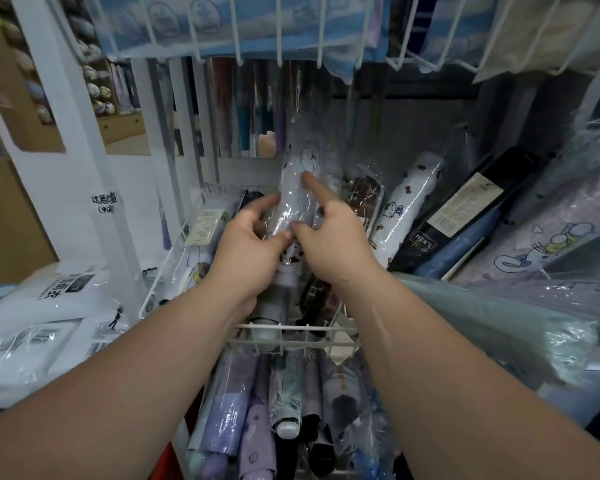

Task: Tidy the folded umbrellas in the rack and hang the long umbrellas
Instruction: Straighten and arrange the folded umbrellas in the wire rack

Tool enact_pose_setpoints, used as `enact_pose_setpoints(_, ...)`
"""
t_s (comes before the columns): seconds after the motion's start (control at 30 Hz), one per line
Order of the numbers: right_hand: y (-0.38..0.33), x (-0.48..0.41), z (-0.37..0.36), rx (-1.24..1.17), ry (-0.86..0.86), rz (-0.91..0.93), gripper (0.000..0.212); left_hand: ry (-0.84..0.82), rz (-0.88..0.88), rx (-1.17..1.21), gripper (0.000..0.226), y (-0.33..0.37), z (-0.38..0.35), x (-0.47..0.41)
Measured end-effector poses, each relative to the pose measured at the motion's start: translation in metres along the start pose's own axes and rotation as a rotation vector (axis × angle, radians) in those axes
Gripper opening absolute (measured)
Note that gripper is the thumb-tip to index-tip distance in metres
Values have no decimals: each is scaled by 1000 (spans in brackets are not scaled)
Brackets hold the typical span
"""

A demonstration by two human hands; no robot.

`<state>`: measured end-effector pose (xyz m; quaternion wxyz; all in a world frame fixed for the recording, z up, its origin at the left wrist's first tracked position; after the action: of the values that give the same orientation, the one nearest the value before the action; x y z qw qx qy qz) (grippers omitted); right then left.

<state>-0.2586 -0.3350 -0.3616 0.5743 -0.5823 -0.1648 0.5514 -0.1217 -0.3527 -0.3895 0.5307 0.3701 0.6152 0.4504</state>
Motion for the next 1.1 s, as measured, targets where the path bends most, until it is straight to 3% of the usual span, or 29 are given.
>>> enact_pose_setpoints(0.13, 27, 2, -8, -34, -60, -95, 71, -105, 26, -142, 56, -9, -5, 1)
enact_pose_setpoints(0.27, 40, 7, -13, -2, -85, -97, 68, -147, -92, -525, 65, 5, 2, 1)
enact_pose_setpoints(0.37, 44, 14, -18, 92, -127, -67, 67, -233, -240, -902, 62, 11, 1, 7)
enact_pose_setpoints(0.53, 41, 14, -20, 225, -173, -33, 63, -233, -494, -1241, 50, 31, -3, 12)
enact_pose_setpoints(0.63, 41, 16, -23, 320, -212, -23, 63, -280, -565, -1322, 62, 35, -5, 11)
enact_pose_setpoints(0.77, 39, 13, -27, 424, -271, -26, 59, -515, -407, -1406, 69, -3, -8, 10)
enact_pose_setpoints(0.87, 43, 13, -23, 395, -293, -79, 56, -543, -381, -1383, 77, -11, -11, 8)
enact_pose_setpoints(1.0, 35, 5, 28, 370, 66, -64, 37, -524, -417, -1391, 90, -5, -18, 6)
enact_pose_setpoints(1.1, 23, 10, 53, 610, 117, 31, 37, -528, -418, -1384, 91, -4, -21, 4)
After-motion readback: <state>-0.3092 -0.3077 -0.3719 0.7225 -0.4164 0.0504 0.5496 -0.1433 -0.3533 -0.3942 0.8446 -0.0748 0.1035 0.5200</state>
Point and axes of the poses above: each hand's wrist, its own x-axis away from the middle knuckle, its own z-axis out of the back of the hand, y = z × x, the point moved 10 cm from there along -x, towards the middle knuckle, and after that the axes turned 11 degrees about y, right-handed, at the moved point
